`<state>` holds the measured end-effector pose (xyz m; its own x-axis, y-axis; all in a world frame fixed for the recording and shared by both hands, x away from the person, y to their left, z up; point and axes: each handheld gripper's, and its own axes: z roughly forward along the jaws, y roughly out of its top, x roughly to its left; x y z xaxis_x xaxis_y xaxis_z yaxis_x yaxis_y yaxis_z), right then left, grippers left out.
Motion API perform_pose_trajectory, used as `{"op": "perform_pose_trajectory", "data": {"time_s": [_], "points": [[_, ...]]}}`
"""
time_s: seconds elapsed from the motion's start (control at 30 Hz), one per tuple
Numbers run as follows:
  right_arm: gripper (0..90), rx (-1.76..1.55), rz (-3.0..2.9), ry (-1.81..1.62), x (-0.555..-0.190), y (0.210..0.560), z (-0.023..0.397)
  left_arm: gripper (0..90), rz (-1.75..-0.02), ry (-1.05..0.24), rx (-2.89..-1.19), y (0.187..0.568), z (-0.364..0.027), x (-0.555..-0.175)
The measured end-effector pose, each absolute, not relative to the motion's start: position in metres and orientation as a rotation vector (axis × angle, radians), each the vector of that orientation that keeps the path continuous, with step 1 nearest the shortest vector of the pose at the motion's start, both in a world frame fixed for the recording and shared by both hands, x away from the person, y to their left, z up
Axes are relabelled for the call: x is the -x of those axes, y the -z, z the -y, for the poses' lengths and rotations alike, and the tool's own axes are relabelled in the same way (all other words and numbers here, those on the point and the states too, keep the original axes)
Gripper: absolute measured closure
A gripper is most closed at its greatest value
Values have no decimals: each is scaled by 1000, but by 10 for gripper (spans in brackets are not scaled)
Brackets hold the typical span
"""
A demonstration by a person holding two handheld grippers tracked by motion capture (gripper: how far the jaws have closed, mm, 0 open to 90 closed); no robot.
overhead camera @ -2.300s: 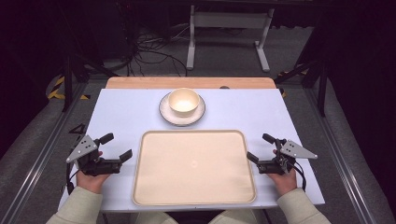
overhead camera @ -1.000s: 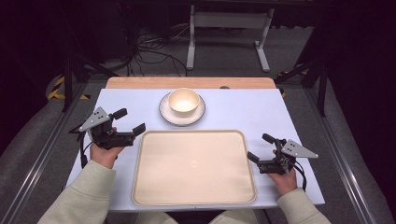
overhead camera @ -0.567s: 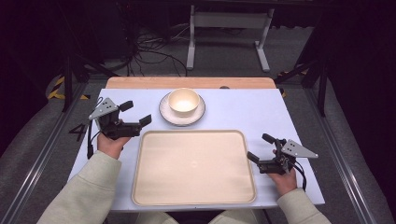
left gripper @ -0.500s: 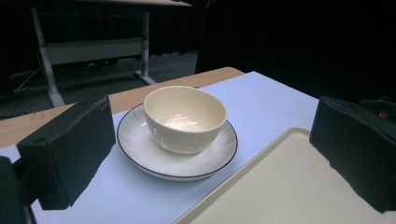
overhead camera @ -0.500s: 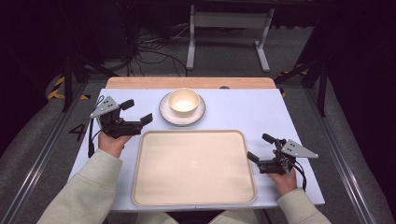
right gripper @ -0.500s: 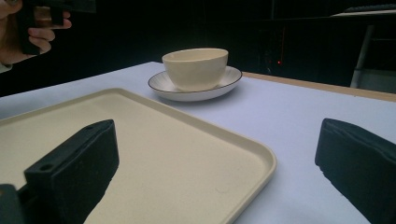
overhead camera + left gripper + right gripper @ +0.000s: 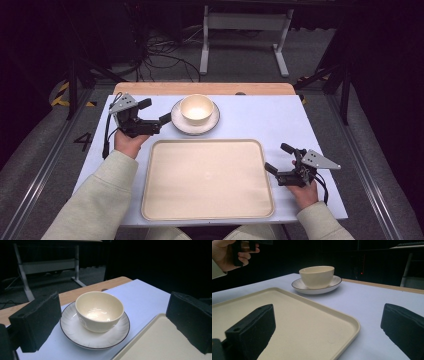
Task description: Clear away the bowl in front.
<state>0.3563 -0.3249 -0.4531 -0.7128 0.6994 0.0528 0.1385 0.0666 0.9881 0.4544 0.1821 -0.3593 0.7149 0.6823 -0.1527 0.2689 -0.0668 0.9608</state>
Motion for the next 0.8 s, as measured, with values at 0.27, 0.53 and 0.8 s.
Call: {"op": "perform_pose_trajectory", "data": {"time_s": [0.27,0.53,0.8], "points": [[0,-832,-1909,-1690,-356,453,325,1,-784,-385,-1675,357,-171,-473],[0,-829,-1910,-1694,-356,453,325,1,-796,-396,-1680,354,-162,-483],[0,-828,-1915,-1689,-356,453,324,2,-821,-394,-1691,352,-155,-498]]}}
